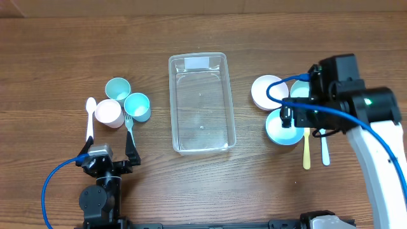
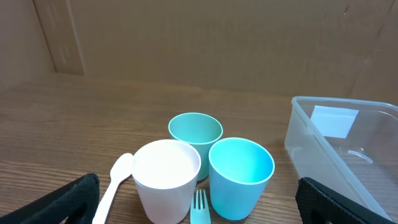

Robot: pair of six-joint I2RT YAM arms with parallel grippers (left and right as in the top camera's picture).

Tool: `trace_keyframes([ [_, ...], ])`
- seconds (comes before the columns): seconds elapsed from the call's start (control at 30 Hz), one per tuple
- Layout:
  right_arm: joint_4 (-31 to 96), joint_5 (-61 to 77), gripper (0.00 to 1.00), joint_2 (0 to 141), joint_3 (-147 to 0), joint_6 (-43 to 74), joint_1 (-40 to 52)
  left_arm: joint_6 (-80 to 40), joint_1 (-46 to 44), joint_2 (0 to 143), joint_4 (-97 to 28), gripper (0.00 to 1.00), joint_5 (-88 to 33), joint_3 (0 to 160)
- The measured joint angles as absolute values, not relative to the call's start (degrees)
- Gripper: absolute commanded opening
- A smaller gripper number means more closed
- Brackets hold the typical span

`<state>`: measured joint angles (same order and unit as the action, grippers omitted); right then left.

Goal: Pack container
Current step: 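Reach right gripper to the teal bowl and grasp its rim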

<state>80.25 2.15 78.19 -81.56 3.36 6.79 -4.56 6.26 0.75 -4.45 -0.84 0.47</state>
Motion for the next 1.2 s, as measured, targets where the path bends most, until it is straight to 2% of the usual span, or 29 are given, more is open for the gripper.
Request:
trace_keyframes([
  [0.2,75.07,-2.74,1.0,89.06,-78.28,7.49,6.74,-4.56,6.26,0.75,-4.43,1.0,-0.82,0.47],
  [0.37,70.87,-6.28,1.0,89.52,-74.32,12.23,2.81,-4.56,6.26,0.75,-4.43,1.0,-0.84,0.47],
  [0.57,58.48,1.72,1.0,89.43,-63.4,10.33,-4.51,-4.56,6.26,0.75,-4.4,1.0,-0.84,0.47],
  [0.8,47.53,3.95,0.85,89.43,-54.26,8.93,-4.47,-4.56,6.26,0.75,-4.45,1.0,-0.82,0.47],
  [0.9,44.31,3.81,0.84,89.43,-52.31,8.78,-4.47,-4.56,6.26,0.75,-4.45,1.0,-0.84,0.47],
  [0.97,42.06,3.75,0.76,89.43,-50.43,8.78,-4.45,-4.56,6.26,0.75,-4.43,1.0,-0.84,0.47],
  [1.07,40.84,3.57,0.71,89.43,-49.41,8.75,-4.47,-4.56,6.26,0.75,-4.43,1.0,-0.82,0.47],
  [1.1,40.51,3.6,0.64,89.43,-49.39,8.73,-4.47,-4.56,6.26,0.75,-4.43,1.0,-0.82,0.47],
  [1.17,40.51,3.57,0.42,89.43,-49.39,8.58,-4.47,-4.56,6.26,0.75,-4.45,1.0,-0.84,0.47],
  [1.2,40.45,3.55,0.4,89.43,-49.39,8.71,-4.47,-4.56,6.26,0.75,-4.45,1.0,-0.82,0.47],
])
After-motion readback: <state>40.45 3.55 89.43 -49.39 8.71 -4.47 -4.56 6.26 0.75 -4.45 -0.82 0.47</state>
